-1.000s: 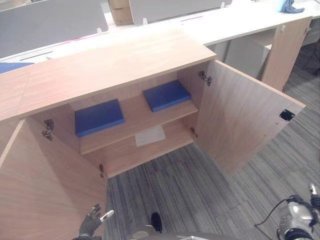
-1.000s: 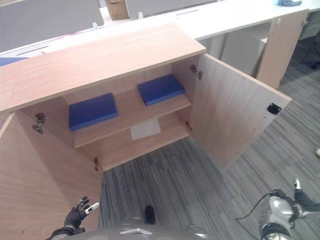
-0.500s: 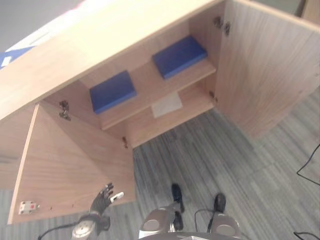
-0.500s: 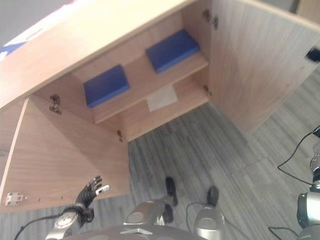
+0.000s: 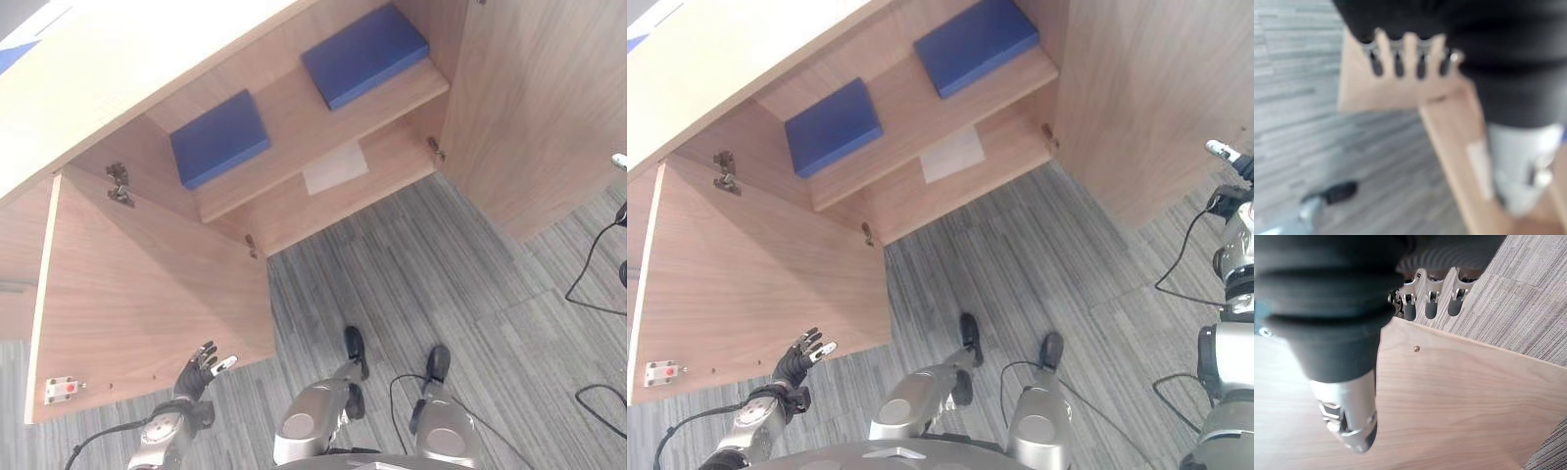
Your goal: Put the empty folder in the office cabinet
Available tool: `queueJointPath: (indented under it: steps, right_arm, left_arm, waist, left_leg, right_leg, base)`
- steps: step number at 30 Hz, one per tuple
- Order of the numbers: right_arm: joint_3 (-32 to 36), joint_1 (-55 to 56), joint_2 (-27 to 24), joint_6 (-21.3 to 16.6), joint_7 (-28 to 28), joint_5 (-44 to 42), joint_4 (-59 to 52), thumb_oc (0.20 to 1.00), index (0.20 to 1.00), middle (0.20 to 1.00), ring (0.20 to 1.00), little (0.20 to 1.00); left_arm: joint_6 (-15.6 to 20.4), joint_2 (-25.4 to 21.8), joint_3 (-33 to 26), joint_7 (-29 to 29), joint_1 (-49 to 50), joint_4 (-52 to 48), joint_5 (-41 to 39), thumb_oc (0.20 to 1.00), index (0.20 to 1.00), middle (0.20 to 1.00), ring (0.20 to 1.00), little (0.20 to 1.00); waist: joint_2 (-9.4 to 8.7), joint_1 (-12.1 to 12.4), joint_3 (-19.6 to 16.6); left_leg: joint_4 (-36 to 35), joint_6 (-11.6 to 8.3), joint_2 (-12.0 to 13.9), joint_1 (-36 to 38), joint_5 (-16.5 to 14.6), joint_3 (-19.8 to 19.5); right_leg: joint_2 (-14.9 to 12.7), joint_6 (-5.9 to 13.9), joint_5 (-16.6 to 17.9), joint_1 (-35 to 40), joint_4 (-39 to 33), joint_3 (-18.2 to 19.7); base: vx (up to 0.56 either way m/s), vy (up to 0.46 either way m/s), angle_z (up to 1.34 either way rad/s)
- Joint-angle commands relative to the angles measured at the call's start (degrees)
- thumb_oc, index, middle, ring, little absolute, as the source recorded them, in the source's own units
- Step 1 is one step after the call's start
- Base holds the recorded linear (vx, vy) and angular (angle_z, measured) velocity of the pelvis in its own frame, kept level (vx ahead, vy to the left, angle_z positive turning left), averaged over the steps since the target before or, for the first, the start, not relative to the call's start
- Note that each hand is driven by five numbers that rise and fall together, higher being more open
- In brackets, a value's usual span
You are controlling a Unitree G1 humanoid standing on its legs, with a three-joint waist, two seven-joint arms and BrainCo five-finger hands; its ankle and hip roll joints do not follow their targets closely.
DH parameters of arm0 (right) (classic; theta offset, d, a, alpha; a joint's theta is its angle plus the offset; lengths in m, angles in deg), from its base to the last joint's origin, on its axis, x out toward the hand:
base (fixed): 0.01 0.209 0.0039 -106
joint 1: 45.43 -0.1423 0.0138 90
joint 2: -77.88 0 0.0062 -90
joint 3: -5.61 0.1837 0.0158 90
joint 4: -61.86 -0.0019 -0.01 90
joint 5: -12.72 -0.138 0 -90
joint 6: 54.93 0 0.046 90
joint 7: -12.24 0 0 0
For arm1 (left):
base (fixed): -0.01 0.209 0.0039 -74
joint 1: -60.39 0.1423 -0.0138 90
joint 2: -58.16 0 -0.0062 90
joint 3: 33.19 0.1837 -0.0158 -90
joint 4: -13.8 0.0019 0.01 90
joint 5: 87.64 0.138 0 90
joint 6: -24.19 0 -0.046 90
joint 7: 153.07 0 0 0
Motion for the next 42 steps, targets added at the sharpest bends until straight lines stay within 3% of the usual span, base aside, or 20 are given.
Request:
queueJointPath:
  steps: [1, 3, 4, 7, 11, 14, 15, 18, 19, 20, 23, 24, 26, 28, 29, 30, 38, 40, 42]
  right_arm:
    - [-2.0, -6.6, -4.8, -1.9, -7.5, -5.7, -0.8, 1.0, 1.0, 1.0, 1.0, 1.0]
    - [-2.3, -8.5, -5.1, -2.7, -12.0, -7.4, -0.7, 1.0, 1.0, 1.0, 1.0, 1.0]
    - [-1.5, -11.6, -5.5, -3.6, -17.0, -9.9, 0.5, 1.0, 1.0, 1.0, 1.0, 1.0]
    - [0.1, -14.4, -5.5, -6.4, -25.8, -8.4, 1.2, 1.0, 1.0, 1.0, 1.0, 1.0]
    - [1.8, -16.1, -4.7, -12.2, -44.1, -4.7, 1.8, 1.0, 1.0, 1.0, 1.0, 1.0]
    - [3.7, -15.4, -4.6, -13.5, -54.2, -3.6, 2.0, 1.0, 1.0, 1.0, 1.0, 1.0]
    - [4.3, -15.1, -4.8, -14.8, -55.2, -4.3, 2.3, 1.0, 1.0, 1.0, 1.0, 1.0]
    - [4.0, -15.4, -4.8, -14.3, -48.1, -4.3, 2.8, 1.0, 1.0, 1.0, 1.0, 1.0]
    - [3.0, -16.0, -4.8, -13.9, -42.8, -5.0, 2.7, 1.0, 1.0, 1.0, 1.0, 1.0]
    - [3.0, -16.0, -4.8, -13.9, -42.8, -5.0, 2.7, 1.0, 1.0, 1.0, 1.0, 1.0]
    - [-4.1, -20.0, -5.3, -10.2, -26.5, -3.4, 1.7, 1.0, 1.0, 1.0, 1.0, 1.0]
    - [-4.1, -20.0, -5.3, -10.2, -26.5, -3.4, 1.7, 1.0, 1.0, 1.0, 1.0, 1.0]
    - [-8.1, -20.8, -6.7, -8.7, -16.2, -1.4, -0.2, 1.0, 1.0, 1.0, 1.0, 1.0]
    - [-9.1, -20.5, -7.2, -8.2, -9.8, -1.2, -1.0, 1.0, 1.0, 1.0, 1.0, 1.0]
    - [-9.1, -20.5, -7.2, -8.2, -9.8, -1.2, -1.0, 1.0, 1.0, 1.0, 1.0, 1.0]
    - [-10.0, -20.3, -7.7, -8.0, -4.4, -1.4, -1.5, 1.0, 1.0, 1.0, 1.0, 1.0]
    - [-13.2, -19.7, -7.6, -6.8, 18.0, 1.6, -3.7, 1.0, 1.0, 1.0, 1.0, 1.0]
    - [-13.6, -16.1, -6.6, -7.3, 21.9, 2.8, -6.4, 1.0, 1.0, 1.0, 1.0, 1.0]
    - [-13.8, -9.5, -4.8, -8.0, 21.8, 2.7, -11.0, 1.0, 1.0, 1.0, 1.0, 1.0]
  left_arm:
    - [1.3, -3.0, -0.4, 1.6, -1.9, -0.3, -2.1, 1.0, 1.0, 1.0, 1.0, 1.0]
    - [1.4, -3.3, -0.5, 1.7, -2.0, -0.1, -2.7, 1.0, 1.0, 1.0, 1.0, 1.0]
    - [1.6, -3.3, 0.0, 1.7, -2.2, 0.1, -4.0, 1.0, 1.0, 1.0, 1.0, 1.0]
    - [2.1, -2.9, 0.8, 1.3, -2.0, 0.5, -3.3, 1.0, 1.0, 1.0, 1.0, 1.0]
    - [2.9, -1.7, 2.1, 1.0, -2.3, 1.4, -3.9, 1.0, 1.0, 1.0, 1.0, 1.0]
    - [4.0, -1.2, 4.0, 0.6, -2.5, 1.8, -3.2, 1.0, 1.0, 1.0, 1.0, 1.0]
    - [4.5, -1.0, 4.6, 0.6, -2.6, 1.7, -3.9, 1.0, 1.0, 1.0, 1.0, 1.0]
    - [4.5, -1.7, 5.8, 0.8, -2.7, 0.4, -3.9, 1.0, 1.0, 1.0, 1.0, 1.0]
    - [4.5, -2.0, 6.1, 1.0, -2.7, -0.2, -4.0, 1.0, 1.0, 1.0, 1.0, 1.0]
    - [4.5, -2.0, 6.1, 1.0, -2.7, -0.2, -4.0, 1.0, 1.0, 1.0, 1.0, 1.0]
    - [3.1, -3.5, 4.6, 0.7, -2.2, -2.0, -4.3, 1.0, 1.0, 1.0, 1.0, 1.0]
    - [3.1, -3.5, 4.6, 0.7, -2.2, -2.0, -4.3, 1.0, 1.0, 1.0, 1.0, 1.0]
    - [1.4, -4.6, 2.3, -0.1, -2.0, -2.9, -5.1, 1.0, 1.0, 1.0, 1.0, 1.0]
    - [0.9, -4.9, 1.1, -1.1, -1.4, -3.0, -4.6, 1.0, 1.0, 1.0, 1.0, 1.0]
    - [0.9, -4.9, 1.1, -1.1, -1.4, -3.0, -4.6, 1.0, 1.0, 1.0, 1.0, 1.0]
    - [0.7, -5.0, 0.2, -2.1, -0.8, -2.8, -4.5, 1.0, 1.0, 1.0, 1.0, 1.0]
    - [0.6, -5.9, -1.8, -5.2, 0.7, -2.4, -5.2, 1.0, 1.0, 1.0, 1.0, 1.0]
    - [0.5, -6.0, -2.9, -5.6, 1.1, -2.2, -5.1, 1.0, 1.0, 1.0, 1.0, 1.0]
    - [0.1, -6.1, -4.5, -5.4, 1.4, -2.7, -4.1, 1.0, 1.0, 1.0, 1.0, 1.0]
  waist:
    - [-1.68, 2.1, -0.6]
    - [-1.38, 2.4, -0.3]
    - [-0.56, 2.6, 0.0]
    - [0.57, 2.9, 0.2]
    - [1.5, 3.1, 0.6]
    - [2.0, 3.0, 0.9]
    - [2.25, 2.9, 1.0]
    - [2.64, 3.4, 1.3]
    - [2.78, 3.5, 1.4]
    - [2.78, 3.5, 1.4]
    - [3.05, 3.7, 2.1]
    - [3.05, 3.7, 2.1]
    - [2.86, 3.0, 2.5]
    - [2.77, 2.7, 2.6]
    - [2.77, 2.7, 2.6]
    - [2.64, 2.6, 2.7]
    - [1.73, 2.7, 2.2]
    - [0.85, 2.9, 1.9]
    - [-0.71, 3.1, 1.6]
  left_leg:
    - [0.6, -5.34, 2.8, -0.2, -3.5, 0.5]
    - [0.6, -5.37, 2.6, -0.7, -3.4, 0.2]
    - [0.5, -5.54, 2.5, -1.5, -3.2, -0.2]
    - [-0.1, -5.77, 2.4, -2.4, -2.8, -0.7]
    - [-0.2, -5.81, 2.4, -3.3, -2.8, -0.6]
    - [0.3, -5.73, 2.6, -3.9, -3.0, -0.6]
    - [0.3, -5.65, 2.6, -4.0, -3.2, -0.6]
    - [0.3, -5.44, 2.3, -4.6, -3.4, -1.2]
    - [0.3, -5.46, 2.2, -4.7, -3.5, -1.5]
    - [0.3, -5.46, 2.2, -4.7, -3.5, -1.5]
    - [-0.2, -5.82, 2.2, -5.0, -2.9, -1.3]
    - [-0.2, -5.82, 2.2, -5.0, -2.9, -1.3]
    - [-0.2, -6.02, 2.4, -5.1, -2.8, -0.9]
    - [-0.3, -6.12, 2.5, -4.8, -2.7, -0.7]
    - [-0.3, -6.12, 2.5, -4.8, -2.7, -0.7]
    - [-0.3, -6.42, 2.7, -4.5, -2.5, -0.4]
    - [-0.4, -7.09, 2.8, -2.7, -2.5, -0.1]
    - [-0.4, -7.11, 2.9, -1.9, -2.4, -0.1]
    - [-0.4, -7.07, 3.2, -1.0, -2.4, 0.1]
  right_leg:
    - [-0.4, -3.07, -13.5, -6.7, 14.5, -0.2]
    - [-0.4, -3.2, -13.8, -7.4, 15.2, -0.3]
    - [-0.5, -3.19, -14.4, -8.8, 16.3, -0.5]
    - [-0.3, -3.33, -14.9, -10.3, 17.1, -0.5]
    - [-0.4, -3.63, -15.7, -11.4, 18.0, -0.6]
    - [-0.6, -3.91, -16.3, -12.6, 19.4, -0.7]
    - [-0.8, -3.92, -16.5, -13.0, 19.7, -0.9]
    - [-1.1, -4.08, -16.6, -13.8, 19.9, -1.0]
    - [-1.1, -4.09, -16.6, -13.9, 19.8, -1.0]
    - [-1.1, -4.09, -16.6, -13.9, 19.8, -1.0]
    - [-1.4, -3.79, -16.0, -14.5, 19.1, -0.9]
    - [-1.4, -3.79, -16.0, -14.5, 19.1, -0.9]
    - [-1.5, -3.64, -15.7, -14.9, 18.8, -0.6]
    - [-1.5, -3.58, -15.6, -14.8, 18.7, -0.5]
    - [-1.5, -3.58, -15.6, -14.8, 18.7, -0.5]
    - [-1.6, -3.44, -15.4, -14.4, 18.3, -0.5]
    - [-1.3, -3.19, -15.1, -11.6, 16.9, -1.0]
    - [-1.1, -3.04, -14.6, -10.2, 16.0, -1.2]
    - [-0.8, -2.73, -13.7, -8.0, 14.4, -1.5]
  base:
    - [-0.01, -0.067, 0.1]
    - [-0.02, -0.05, 0.04]
    - [-0.04, -0.043, 0.0]
    - [-0.01, -0.053, -0.01]
    - [0.01, -0.045, 0.04]
    - [-0.02, -0.048, 0.02]
    - [-0.04, -0.044, -0.02]
    - [-0.06, -0.036, -0.03]
    - [-0.03, -0.014, -0.01]
    - [-0.06, -0.011, -0.02]
    - [-0.07, 0.011, -0.04]
    - [-0.08, 0.035, -0.1]
    - [-0.08, 0.056, -0.05]
    - [-0.03, 0.042, -0.04]
    - [-0.02, 0.052, -0.05]
    - [-0.02, 0.055, -0.08]
    - [-0.03, 0.053, -0.1]
    - [0.01, 0.013, -0.1]
    - [0.03, -0.028, -0.05]
